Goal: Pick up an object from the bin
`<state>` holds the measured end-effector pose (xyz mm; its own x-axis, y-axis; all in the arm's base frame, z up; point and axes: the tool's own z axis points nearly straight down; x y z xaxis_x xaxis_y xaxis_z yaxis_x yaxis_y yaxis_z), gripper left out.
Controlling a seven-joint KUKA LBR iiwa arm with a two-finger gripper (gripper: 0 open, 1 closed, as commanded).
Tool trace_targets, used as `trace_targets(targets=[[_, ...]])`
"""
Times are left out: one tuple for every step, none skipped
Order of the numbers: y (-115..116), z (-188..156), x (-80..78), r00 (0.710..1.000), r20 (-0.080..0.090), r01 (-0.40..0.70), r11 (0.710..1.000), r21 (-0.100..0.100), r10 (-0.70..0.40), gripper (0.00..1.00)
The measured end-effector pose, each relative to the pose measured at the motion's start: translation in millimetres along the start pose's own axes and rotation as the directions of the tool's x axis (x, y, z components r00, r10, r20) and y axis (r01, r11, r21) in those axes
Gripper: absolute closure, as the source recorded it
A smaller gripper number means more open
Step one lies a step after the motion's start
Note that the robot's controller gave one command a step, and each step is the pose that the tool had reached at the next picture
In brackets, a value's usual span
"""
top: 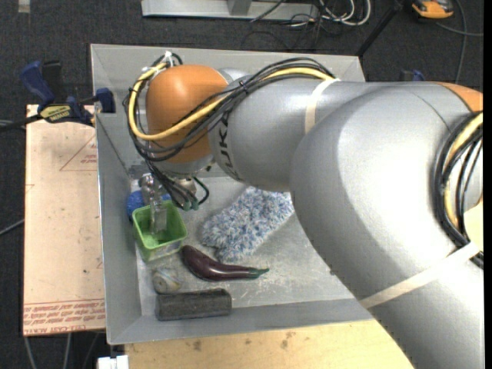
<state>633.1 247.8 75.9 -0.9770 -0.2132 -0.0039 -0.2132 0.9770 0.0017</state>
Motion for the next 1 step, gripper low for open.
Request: trace_targets(targets=[[0.0,0.0,0.0,1.000,0.000,0.000,1.000,0.000,0.000,1.00]])
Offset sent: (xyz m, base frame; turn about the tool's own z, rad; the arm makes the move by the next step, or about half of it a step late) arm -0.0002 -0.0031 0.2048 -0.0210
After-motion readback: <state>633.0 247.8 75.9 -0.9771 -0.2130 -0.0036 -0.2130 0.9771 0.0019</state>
